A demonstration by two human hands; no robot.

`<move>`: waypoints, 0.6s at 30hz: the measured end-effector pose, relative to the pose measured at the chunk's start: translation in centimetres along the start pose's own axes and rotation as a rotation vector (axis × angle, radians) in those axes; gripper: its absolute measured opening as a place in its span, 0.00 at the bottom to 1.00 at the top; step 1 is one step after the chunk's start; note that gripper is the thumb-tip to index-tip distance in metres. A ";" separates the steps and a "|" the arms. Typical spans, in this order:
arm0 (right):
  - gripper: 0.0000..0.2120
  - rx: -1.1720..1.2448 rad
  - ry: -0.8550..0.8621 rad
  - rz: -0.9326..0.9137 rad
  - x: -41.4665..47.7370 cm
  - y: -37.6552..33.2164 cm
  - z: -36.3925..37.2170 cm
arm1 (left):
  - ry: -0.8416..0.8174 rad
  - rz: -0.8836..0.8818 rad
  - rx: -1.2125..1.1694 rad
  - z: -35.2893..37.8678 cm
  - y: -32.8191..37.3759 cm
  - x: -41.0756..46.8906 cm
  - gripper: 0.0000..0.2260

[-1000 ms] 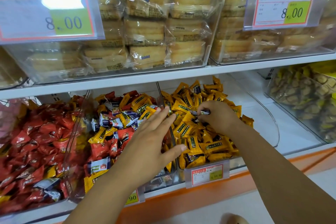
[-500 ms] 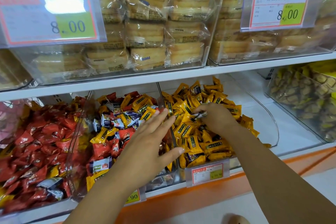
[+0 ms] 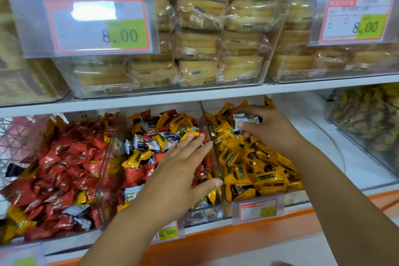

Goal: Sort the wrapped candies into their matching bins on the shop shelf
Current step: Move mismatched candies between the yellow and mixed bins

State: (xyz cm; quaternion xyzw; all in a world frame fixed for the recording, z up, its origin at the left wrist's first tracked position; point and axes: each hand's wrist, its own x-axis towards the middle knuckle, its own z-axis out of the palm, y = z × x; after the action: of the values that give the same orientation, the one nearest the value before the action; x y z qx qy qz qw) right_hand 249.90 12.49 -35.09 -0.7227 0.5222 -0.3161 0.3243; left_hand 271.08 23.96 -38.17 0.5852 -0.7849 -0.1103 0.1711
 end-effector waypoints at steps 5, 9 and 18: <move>0.11 0.158 0.079 -0.149 0.5 -4.8 4.8 | -0.020 0.004 -0.014 -1.0 -0.8 -1.4 0.33; 0.18 0.173 -0.140 -0.159 0.8 -6.3 7.8 | -0.017 0.006 -0.040 -1.3 -1.2 -2.4 0.30; 0.17 -0.084 0.110 -0.020 1.1 -0.1 1.7 | 0.003 0.019 -0.059 -1.0 -0.9 -0.9 0.32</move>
State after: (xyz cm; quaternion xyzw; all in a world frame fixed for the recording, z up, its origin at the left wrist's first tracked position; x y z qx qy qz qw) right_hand 251.62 11.66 -35.86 -0.7225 0.5445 -0.3364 0.2614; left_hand 272.45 24.62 -37.73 0.5724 -0.7867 -0.1310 0.1905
